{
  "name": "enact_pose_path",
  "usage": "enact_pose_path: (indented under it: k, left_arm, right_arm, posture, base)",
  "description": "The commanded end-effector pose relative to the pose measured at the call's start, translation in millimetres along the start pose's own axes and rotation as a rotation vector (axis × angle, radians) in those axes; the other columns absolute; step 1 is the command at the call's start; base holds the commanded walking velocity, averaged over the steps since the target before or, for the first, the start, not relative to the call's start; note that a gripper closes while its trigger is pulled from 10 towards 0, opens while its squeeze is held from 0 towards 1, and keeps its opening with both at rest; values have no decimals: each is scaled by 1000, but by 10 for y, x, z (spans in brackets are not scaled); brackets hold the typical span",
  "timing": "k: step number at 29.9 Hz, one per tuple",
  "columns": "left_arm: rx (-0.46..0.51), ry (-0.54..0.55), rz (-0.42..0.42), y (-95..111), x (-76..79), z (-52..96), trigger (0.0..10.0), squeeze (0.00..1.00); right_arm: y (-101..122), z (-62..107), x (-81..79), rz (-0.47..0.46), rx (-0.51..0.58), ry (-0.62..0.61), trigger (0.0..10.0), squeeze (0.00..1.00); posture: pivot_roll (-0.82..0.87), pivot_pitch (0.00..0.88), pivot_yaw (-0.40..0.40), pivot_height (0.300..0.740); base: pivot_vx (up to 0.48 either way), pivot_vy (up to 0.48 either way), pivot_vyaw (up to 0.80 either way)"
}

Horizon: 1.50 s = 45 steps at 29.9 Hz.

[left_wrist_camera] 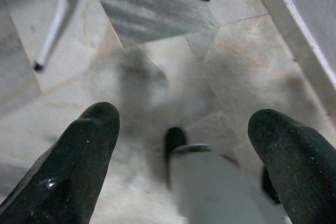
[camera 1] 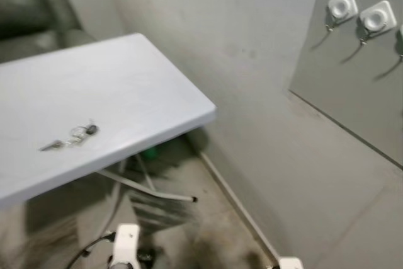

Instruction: Hang keys on a hook

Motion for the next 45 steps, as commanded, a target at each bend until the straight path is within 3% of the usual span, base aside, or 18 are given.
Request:
enact_pose_path:
  k: [1, 25, 28, 45]
  left_arm:
    - [7, 34, -23, 40, -119, 13, 10000, 0]
    - [13, 20, -35, 58, -103, 9, 10000, 0]
    - [10, 21, -36, 54, -108, 11, 10000, 0]
    - [9, 20, -22, 44, -109, 13, 10000, 0]
  right_arm:
    - [19, -7, -80, -3, -1, 21, 10000, 0]
    - [-44, 12, -87, -19, -4, 28, 10000, 0]
    - [-49, 15, -86, -62, 0, 28, 10000, 0]
    - [-55, 17, -66, -57, 0, 27, 10000, 0]
  posture:
    - [-67, 0, 30, 732]
    - [-74, 0, 32, 732]
    - [-75, 0, 33, 732]
    - [-69, 0, 28, 732]
  base:
    - [0, 0, 800]
    - [0, 0, 794]
    - [0, 0, 0]
    - [0, 139, 0]
Point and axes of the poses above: a point about 5 cm out from each wrist's last joint towards the gripper, its own z axis pointing back from the gripper into the wrist, its own y axis along the axis of the wrist's last joint, x = y × z, the point moved 2 cm from there along -z, pointing out of the wrist towards the gripper, and after that the axes turned 13 degrees about z, right-handed, at the moved point
